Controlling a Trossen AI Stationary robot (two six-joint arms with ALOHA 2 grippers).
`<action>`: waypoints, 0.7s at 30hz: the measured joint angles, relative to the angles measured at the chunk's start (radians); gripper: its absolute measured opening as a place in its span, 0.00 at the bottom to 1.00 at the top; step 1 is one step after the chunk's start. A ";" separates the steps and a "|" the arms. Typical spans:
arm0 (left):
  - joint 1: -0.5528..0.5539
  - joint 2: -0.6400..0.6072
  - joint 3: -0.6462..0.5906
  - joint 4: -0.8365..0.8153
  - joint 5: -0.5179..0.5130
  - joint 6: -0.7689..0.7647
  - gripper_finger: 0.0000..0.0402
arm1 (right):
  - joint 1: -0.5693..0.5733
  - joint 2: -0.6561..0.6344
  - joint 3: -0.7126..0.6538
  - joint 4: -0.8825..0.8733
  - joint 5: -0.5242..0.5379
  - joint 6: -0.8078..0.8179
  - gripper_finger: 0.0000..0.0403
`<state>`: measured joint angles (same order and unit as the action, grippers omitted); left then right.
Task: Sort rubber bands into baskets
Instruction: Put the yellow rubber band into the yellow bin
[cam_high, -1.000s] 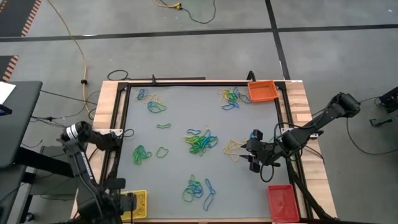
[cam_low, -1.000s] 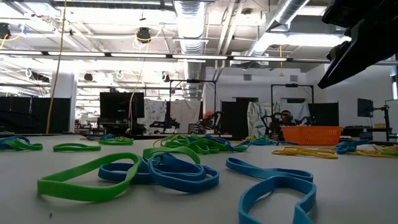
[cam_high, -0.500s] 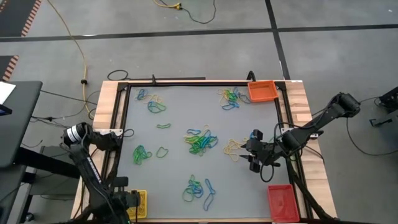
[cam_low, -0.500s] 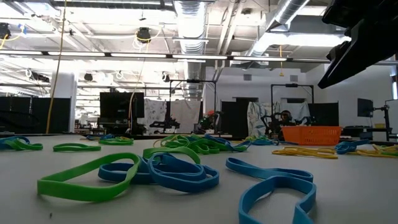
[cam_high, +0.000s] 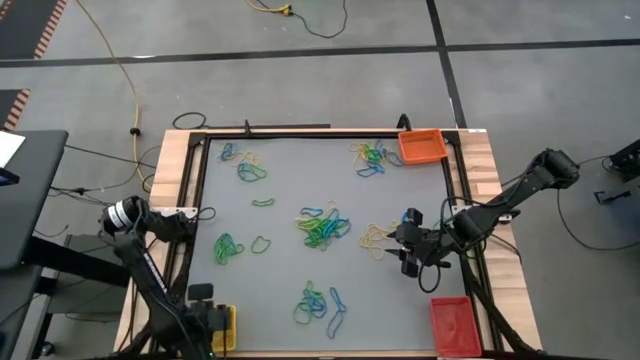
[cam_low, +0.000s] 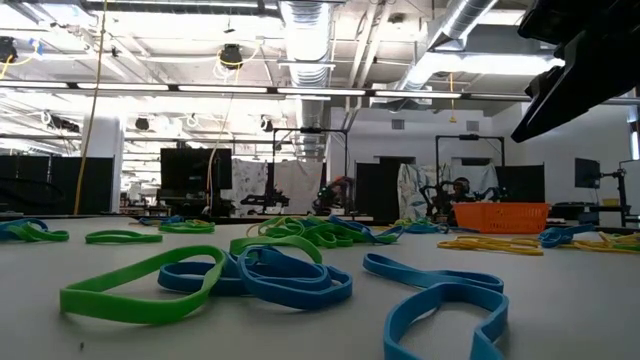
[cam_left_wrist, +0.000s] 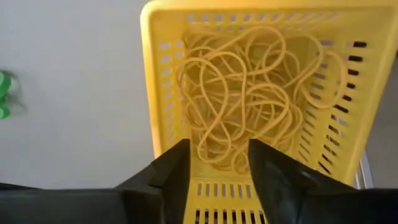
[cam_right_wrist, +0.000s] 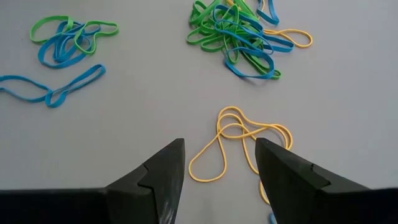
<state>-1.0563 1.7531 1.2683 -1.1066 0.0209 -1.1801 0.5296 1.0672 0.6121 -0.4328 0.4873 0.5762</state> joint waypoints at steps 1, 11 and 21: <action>0.004 0.000 0.000 0.000 0.003 0.001 0.41 | 0.000 0.000 0.000 0.000 0.000 0.000 0.56; 0.073 -0.001 0.001 -0.001 -0.029 0.123 0.45 | 0.000 0.000 0.000 0.000 0.000 0.000 0.56; 0.211 -0.001 0.001 -0.001 -0.156 0.305 0.45 | 0.000 0.000 0.000 0.000 0.000 0.000 0.56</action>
<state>-0.8451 1.7519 1.2697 -1.1076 -0.1348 -0.8755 0.5295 1.0672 0.6121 -0.4328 0.4873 0.5762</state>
